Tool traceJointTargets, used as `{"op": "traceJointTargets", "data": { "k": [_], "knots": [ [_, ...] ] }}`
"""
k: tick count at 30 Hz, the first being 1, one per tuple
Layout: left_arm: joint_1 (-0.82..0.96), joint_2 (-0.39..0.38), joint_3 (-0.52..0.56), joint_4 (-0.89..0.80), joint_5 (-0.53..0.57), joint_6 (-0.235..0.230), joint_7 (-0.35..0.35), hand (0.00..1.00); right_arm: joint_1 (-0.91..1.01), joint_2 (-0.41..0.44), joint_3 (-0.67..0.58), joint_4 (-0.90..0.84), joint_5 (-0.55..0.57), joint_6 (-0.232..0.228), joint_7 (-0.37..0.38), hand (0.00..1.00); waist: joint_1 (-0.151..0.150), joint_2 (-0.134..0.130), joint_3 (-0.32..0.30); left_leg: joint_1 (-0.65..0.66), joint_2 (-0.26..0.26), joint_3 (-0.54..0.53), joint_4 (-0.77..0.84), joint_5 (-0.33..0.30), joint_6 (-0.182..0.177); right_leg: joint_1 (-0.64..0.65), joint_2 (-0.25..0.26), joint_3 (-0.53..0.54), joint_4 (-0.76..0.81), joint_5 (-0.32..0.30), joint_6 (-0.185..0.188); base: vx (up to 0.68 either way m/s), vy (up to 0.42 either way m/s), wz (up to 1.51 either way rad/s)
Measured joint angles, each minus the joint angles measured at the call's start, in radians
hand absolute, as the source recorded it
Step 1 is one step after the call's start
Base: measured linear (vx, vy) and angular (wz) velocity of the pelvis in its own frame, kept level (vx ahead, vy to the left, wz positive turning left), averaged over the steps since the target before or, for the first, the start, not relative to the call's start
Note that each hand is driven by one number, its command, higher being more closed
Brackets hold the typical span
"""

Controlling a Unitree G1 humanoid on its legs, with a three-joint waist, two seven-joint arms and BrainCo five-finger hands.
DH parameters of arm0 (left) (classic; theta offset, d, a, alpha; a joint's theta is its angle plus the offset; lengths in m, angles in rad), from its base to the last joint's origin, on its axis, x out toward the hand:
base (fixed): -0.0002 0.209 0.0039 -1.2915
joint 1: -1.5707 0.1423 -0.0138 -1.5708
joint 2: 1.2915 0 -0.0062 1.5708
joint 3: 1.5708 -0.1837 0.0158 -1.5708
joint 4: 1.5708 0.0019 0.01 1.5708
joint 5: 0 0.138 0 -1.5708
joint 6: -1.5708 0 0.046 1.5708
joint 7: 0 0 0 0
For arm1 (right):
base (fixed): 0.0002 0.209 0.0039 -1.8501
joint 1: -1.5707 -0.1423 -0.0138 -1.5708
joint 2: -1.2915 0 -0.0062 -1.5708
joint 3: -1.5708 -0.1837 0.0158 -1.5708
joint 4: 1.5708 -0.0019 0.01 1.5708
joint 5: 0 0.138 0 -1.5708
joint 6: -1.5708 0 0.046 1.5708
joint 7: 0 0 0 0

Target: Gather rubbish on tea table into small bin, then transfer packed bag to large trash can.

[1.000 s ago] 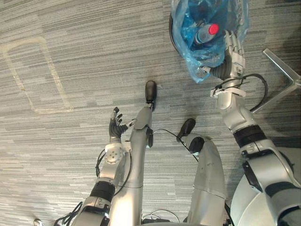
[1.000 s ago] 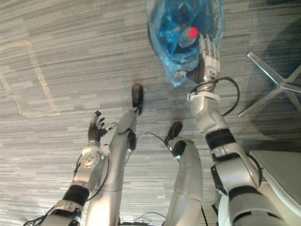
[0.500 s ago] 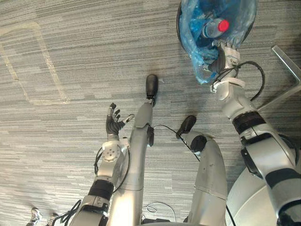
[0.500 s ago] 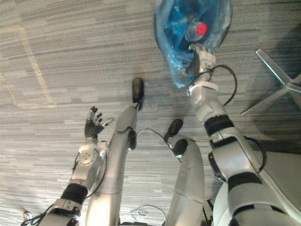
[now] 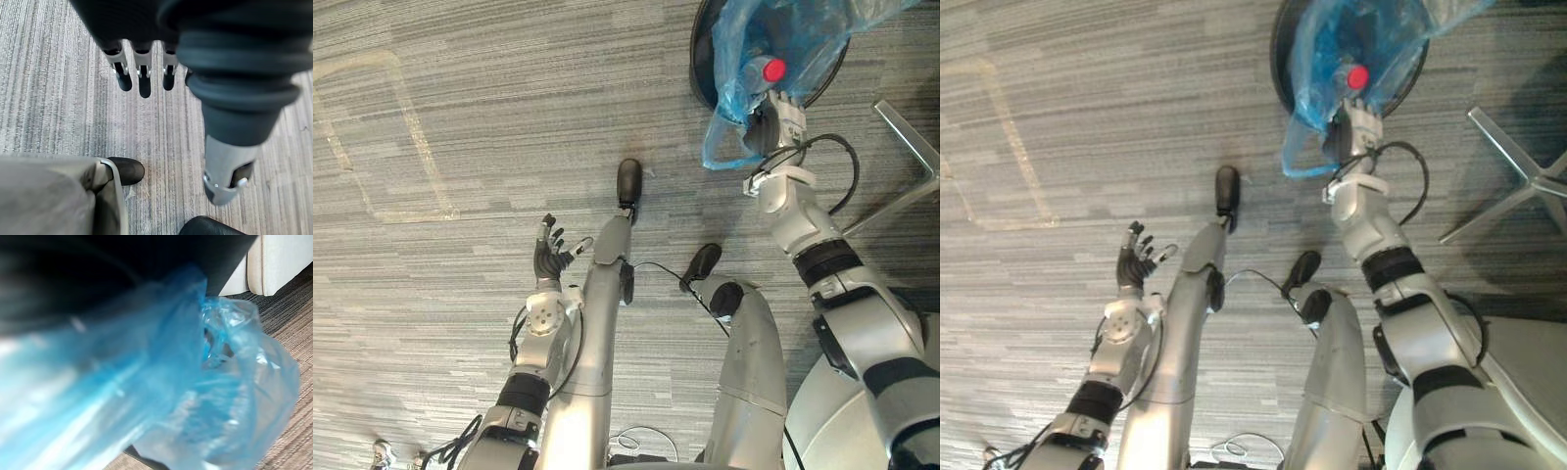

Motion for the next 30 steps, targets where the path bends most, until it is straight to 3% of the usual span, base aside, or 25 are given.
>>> {"op": "traceJointTargets", "data": {
  "k": [4, 10, 21, 26, 30],
  "knots": [
    [0.013, -0.017, 0.002, 0.018, 0.033, 0.011, -0.002, 0.00, 0.068, 0.013, -0.002, -0.059, 0.002, -0.001, 0.001, 1.00, -0.001, 0.000, 0.000, 0.054, 0.005, 0.004, -0.034, -0.007, -0.009, 0.041, 0.005, 0.001, -0.013, 0.006, -0.009, -0.07, 0.021, -0.04],
    [0.022, -0.020, 0.010, 0.052, 0.062, 0.036, -0.002, 0.00, 0.107, 0.062, -0.038, -0.073, 0.010, -0.001, 0.016, 1.00, -0.002, -0.001, 0.001, 0.125, 0.017, 0.009, -0.089, 0.041, -0.007, 0.104, 0.019, -0.011, -0.053, 0.018, -0.015, -0.05, 0.015, 0.02],
    [0.111, -0.030, -0.012, 0.055, 0.094, 0.061, -0.028, 0.00, 0.468, 0.192, -0.038, -0.410, 0.010, -0.008, 0.047, 1.00, -0.011, -0.021, -0.006, 0.523, 0.021, 0.019, -0.276, 0.046, -0.025, 0.481, 0.051, -0.022, -0.233, 0.044, -0.014, -0.01, 0.009, -0.02],
    [0.167, -0.024, -0.023, 0.055, 0.113, 0.076, -0.048, 0.00, 0.641, 0.236, -0.039, -0.555, 0.010, -0.019, 0.080, 1.00, -0.021, -0.066, -0.034, 0.700, 0.014, 0.022, -0.339, 0.057, -0.026, 0.672, 0.060, -0.033, -0.333, 0.052, 0.000, 0.11, -0.025, 0.04],
    [0.217, -0.017, -0.062, 0.070, 0.131, 0.089, -0.058, 0.00, 0.746, 0.278, -0.038, -0.590, 0.013, -0.046, 0.110, 1.00, -0.034, -0.118, -0.103, 0.822, 0.017, 0.019, -0.426, 0.062, -0.034, 0.796, 0.085, -0.036, -0.440, 0.074, 0.003, 0.12, -0.039, -0.05]
  ]
}}
